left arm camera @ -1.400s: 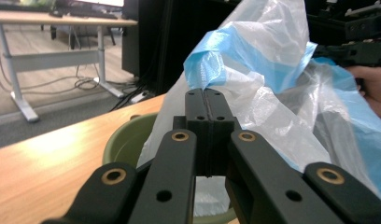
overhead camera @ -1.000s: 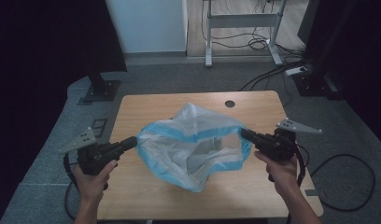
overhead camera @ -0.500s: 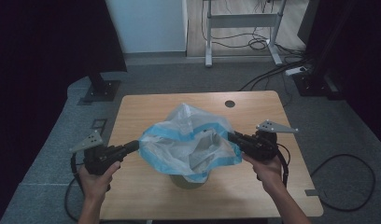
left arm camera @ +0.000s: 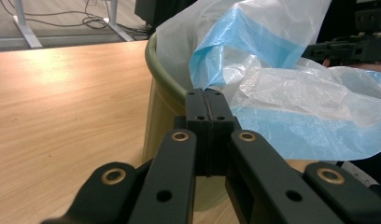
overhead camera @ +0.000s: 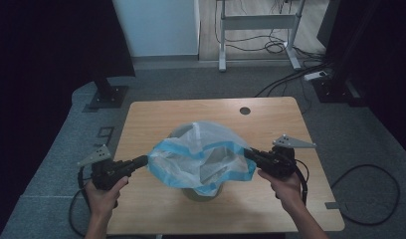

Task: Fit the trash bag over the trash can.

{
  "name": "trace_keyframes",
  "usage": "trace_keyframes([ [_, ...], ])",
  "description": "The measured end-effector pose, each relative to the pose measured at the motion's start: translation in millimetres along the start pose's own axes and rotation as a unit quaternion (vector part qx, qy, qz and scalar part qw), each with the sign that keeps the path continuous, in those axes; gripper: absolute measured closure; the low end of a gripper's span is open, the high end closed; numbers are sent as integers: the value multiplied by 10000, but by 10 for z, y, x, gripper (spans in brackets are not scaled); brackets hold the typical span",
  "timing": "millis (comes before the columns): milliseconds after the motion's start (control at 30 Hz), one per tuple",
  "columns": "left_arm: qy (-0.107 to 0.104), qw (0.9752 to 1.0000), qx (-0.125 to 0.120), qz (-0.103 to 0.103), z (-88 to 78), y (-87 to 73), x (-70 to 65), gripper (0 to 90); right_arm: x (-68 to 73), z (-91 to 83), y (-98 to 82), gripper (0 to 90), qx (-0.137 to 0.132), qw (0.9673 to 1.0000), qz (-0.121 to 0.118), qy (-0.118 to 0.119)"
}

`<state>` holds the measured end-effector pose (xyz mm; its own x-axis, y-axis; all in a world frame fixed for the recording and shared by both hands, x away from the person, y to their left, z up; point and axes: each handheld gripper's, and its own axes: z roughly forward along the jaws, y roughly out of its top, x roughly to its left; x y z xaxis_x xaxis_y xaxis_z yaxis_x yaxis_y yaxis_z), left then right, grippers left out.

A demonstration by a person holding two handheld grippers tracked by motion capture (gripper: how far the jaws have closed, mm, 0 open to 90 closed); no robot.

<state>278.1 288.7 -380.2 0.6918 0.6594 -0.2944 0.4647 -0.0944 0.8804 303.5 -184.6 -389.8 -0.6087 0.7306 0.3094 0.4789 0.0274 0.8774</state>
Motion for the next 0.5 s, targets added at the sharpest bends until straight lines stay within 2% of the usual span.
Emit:
trace_keyframes([
  [200, -45, 9999, 88, -13, 46, -86, 26, 900, -121, 44, -122, 857, 77, 9997, 235, 42],
  [400, -48, 9999, 112, -56, 60, -157, 56, 900, -115, 94, -227, 857, 155, 9997, 197, 36],
  [500, -24, 9999, 119, -86, 59, -180, 82, 900, -121, 101, -271, 877, 184, 9997, 155, -55],
])
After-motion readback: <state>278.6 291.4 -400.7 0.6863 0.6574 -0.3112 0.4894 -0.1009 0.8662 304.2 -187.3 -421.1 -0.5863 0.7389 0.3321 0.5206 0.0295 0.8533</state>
